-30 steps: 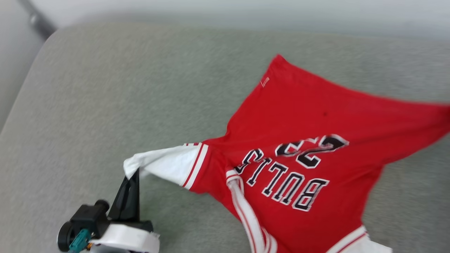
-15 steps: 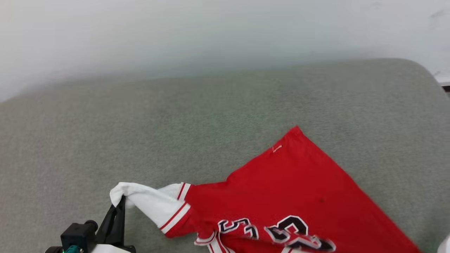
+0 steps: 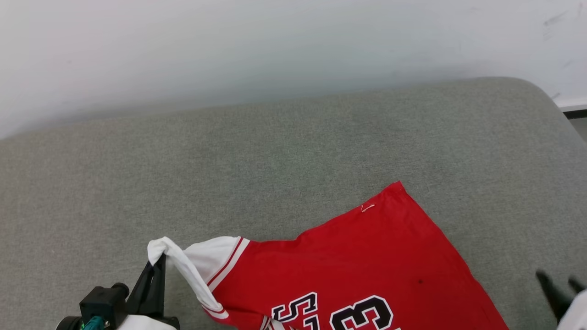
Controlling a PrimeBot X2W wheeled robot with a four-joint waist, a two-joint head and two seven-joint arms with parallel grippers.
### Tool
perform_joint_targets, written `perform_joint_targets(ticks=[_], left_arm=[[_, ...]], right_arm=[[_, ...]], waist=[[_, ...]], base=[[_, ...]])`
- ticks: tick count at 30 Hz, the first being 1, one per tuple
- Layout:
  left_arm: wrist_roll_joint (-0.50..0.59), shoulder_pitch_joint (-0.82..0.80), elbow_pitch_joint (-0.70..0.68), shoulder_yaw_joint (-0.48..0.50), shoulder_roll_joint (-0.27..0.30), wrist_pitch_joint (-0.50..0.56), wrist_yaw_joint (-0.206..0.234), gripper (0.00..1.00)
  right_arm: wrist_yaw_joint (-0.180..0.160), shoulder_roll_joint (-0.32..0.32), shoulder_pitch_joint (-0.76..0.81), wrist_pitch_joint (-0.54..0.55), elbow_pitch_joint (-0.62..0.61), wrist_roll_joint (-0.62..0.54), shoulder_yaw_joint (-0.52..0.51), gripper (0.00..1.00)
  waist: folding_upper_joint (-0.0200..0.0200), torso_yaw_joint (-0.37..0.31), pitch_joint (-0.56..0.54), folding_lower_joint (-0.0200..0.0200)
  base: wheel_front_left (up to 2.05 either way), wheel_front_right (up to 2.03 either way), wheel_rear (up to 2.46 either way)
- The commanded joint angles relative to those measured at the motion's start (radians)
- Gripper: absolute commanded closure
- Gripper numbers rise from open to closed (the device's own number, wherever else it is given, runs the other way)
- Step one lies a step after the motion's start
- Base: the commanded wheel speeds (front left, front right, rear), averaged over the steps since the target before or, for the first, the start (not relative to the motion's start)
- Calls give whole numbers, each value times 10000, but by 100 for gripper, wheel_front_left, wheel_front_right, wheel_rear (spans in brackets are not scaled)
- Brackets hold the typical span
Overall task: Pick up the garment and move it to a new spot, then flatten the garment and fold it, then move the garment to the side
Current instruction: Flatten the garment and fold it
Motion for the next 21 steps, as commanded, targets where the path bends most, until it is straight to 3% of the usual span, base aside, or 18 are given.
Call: perform_joint_targets(ticks=[1,4,7,10,14,21], left_arm=[[9,-138,-122,-53,40,20,39,100],[56,-291,-313,-148,11,71,54,100],[103,-561,-466,-301,-46,93,44,100],[159,-915,-544,-498,-119,76,1,100],[217,-1486,-464,-784,-216,-34,-70,100],[264,-2507,-58,-1281,-453,-358,-213,100]], right_arm=[[-7,-4,-441,-667,-37,-9,84,0],[-7,-56,-1455,-1700,344,153,520,0],[-7,-275,-2579,-1870,1060,342,1184,0],[-7,-566,-3776,-1444,1850,384,1938,0],[-7,-879,-5158,-90,2957,488,2966,0],[-7,-1067,-7172,2020,4440,211,3911,0]], waist=[[0,49,124,2],[0,163,390,2],[0,369,774,2],[0,651,1203,2],[0,1041,1698,2],[0,1621,2564,2]], base=[[0,0,0],[0,0,0],[0,0,0],[0,0,0],[0,0,0],[0,0,0]])
